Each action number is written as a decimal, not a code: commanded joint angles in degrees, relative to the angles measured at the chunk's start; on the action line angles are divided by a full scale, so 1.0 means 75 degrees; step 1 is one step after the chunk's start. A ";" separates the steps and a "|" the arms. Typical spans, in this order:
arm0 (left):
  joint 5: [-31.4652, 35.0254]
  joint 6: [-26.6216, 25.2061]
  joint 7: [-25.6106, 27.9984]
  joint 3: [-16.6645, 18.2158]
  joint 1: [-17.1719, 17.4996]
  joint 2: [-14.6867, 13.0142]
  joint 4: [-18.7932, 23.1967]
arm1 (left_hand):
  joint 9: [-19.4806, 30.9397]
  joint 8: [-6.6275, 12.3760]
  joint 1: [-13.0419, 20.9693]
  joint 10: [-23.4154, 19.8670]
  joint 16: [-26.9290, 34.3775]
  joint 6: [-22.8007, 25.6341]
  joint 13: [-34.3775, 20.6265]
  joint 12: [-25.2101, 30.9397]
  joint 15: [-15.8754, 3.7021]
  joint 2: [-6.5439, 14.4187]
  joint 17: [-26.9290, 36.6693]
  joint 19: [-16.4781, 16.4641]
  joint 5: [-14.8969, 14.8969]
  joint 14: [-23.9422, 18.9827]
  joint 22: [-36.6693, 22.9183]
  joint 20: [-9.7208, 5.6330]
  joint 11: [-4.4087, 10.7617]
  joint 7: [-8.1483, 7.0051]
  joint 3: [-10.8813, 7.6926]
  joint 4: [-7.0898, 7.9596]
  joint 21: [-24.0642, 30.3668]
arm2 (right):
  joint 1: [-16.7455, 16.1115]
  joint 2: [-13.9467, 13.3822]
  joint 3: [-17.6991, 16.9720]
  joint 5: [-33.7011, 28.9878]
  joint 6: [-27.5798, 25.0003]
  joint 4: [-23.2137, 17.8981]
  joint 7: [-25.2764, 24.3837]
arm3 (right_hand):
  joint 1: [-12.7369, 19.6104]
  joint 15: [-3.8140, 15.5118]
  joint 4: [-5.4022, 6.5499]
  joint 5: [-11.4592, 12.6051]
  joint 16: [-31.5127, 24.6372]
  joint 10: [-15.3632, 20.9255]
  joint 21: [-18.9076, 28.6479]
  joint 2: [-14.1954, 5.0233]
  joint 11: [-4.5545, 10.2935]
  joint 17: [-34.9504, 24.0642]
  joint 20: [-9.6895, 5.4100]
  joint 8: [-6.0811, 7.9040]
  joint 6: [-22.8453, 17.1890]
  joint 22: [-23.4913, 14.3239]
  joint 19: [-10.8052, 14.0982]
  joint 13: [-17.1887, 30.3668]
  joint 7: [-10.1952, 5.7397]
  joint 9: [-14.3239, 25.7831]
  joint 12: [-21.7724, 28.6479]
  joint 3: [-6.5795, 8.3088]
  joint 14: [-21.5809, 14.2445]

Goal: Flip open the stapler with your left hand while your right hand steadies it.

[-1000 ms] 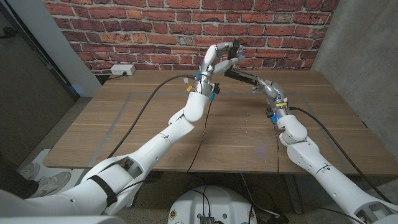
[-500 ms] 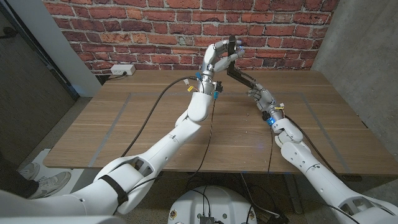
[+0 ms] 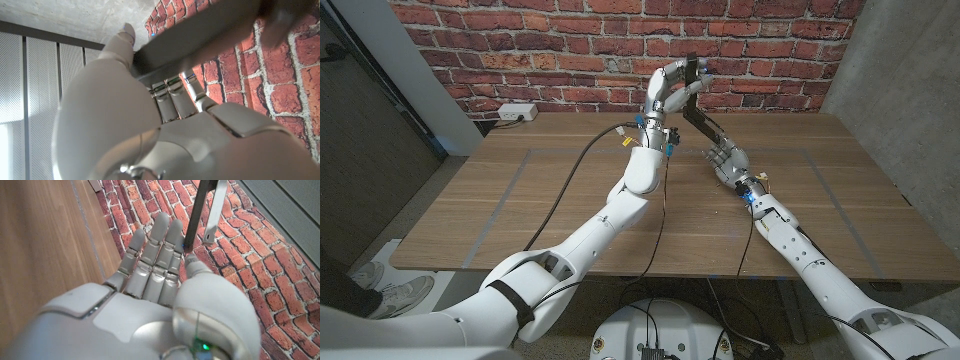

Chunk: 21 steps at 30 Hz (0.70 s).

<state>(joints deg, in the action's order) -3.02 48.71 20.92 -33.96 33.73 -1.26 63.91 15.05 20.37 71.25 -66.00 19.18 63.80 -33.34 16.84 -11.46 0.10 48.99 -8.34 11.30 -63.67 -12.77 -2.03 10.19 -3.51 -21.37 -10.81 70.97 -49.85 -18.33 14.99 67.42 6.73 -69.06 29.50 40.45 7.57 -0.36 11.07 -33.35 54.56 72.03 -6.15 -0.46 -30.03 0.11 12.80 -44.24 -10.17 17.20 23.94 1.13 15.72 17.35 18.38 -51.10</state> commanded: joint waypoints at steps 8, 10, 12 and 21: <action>0.0092 0.0037 -0.0056 0.0069 0.0142 0.0071 0.0063 | 0.0034 0.0061 -0.0017 -0.0063 0.0041 0.0212 -0.0062 -0.0021 -0.0267 0.0143 0.0059 0.0050 0.0076 -0.0168 0.0027 0.0014 0.0080 0.0077 -0.0485 0.0450 0.0051 | 0.0027 0.0292 -0.0276 0.0504 -0.0586 0.0213 0.1046 | -0.3180 -0.1234 0.1171 -0.0083 0.1562 -0.2645 -0.0912 0.0667 -0.0794 0.1125 0.0773 -0.0342 0.2533 0.0018 -0.0621 -0.0714 0.0543 -0.0493 -0.0851 -0.1276 0.1928; 0.0091 0.0051 -0.0068 0.0073 0.0154 0.0066 0.0088 | 0.0035 0.0054 -0.0022 -0.0064 0.0035 0.0200 -0.0069 -0.0025 -0.0266 0.0146 0.0065 0.0063 0.0077 -0.0169 0.0032 0.0012 0.0083 0.0077 -0.0488 0.0454 0.0052 | 0.0010 0.0322 -0.0302 0.0492 -0.0543 0.0212 0.1027 | -0.3240 -0.1253 0.1178 -0.0076 0.1607 -0.2700 -0.0949 0.0684 -0.0802 0.1141 0.0791 -0.0328 0.2550 0.0017 -0.0661 -0.0731 0.0541 -0.0500 -0.0847 -0.1308 0.1992; 0.0069 0.0033 -0.0108 0.0076 0.0170 0.0044 0.0143 | 0.0040 0.0057 -0.0027 -0.0056 0.0030 0.0205 -0.0074 -0.0030 -0.0265 0.0149 0.0069 0.0067 0.0078 -0.0167 0.0035 0.0013 0.0077 0.0072 -0.0489 0.0458 0.0054 | -0.0040 0.0336 -0.0327 0.0438 -0.0453 0.0147 0.0913 | -0.3289 -0.1271 0.1183 -0.0067 0.1649 -0.2732 -0.0991 0.0688 -0.0803 0.1154 0.0785 -0.0314 0.2557 0.0016 -0.0725 -0.0746 0.0539 -0.0506 -0.0837 -0.1331 0.2056; -0.0369 -0.0210 -0.0602 0.0043 0.0261 -0.0148 0.0444 | 0.0052 0.0051 -0.0045 -0.0059 0.0006 0.0195 -0.0088 -0.0049 -0.0265 0.0154 0.0091 0.0075 0.0085 -0.0164 0.0053 0.0015 0.0070 0.0079 -0.0495 0.0468 0.0067 | -0.0208 0.0323 -0.0380 0.0022 0.0262 -0.0092 0.0658 | -0.3179 -0.1240 0.1009 -0.0034 0.1946 -0.2889 -0.1154 0.0680 -0.0758 0.1278 0.0674 -0.0251 0.2583 0.0011 -0.0845 -0.0843 0.0567 -0.0542 -0.0786 -0.1294 0.2507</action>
<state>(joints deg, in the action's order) -2.65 48.91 20.13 -33.51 34.98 -1.16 65.22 15.32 20.61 71.25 -66.08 19.18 64.06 -33.87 16.51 -11.27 0.10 49.50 -8.15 11.73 -63.88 -12.23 -1.83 10.27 -3.77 -21.38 -10.80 71.21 -49.86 -16.31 13.04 69.97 4.36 -67.81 35.73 16.00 -1.70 8.10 10.42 -19.26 33.25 63.74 -1.19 -6.12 -20.60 5.43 10.57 -25.04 -10.02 11.29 17.69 5.42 11.71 11.00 8.38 -32.98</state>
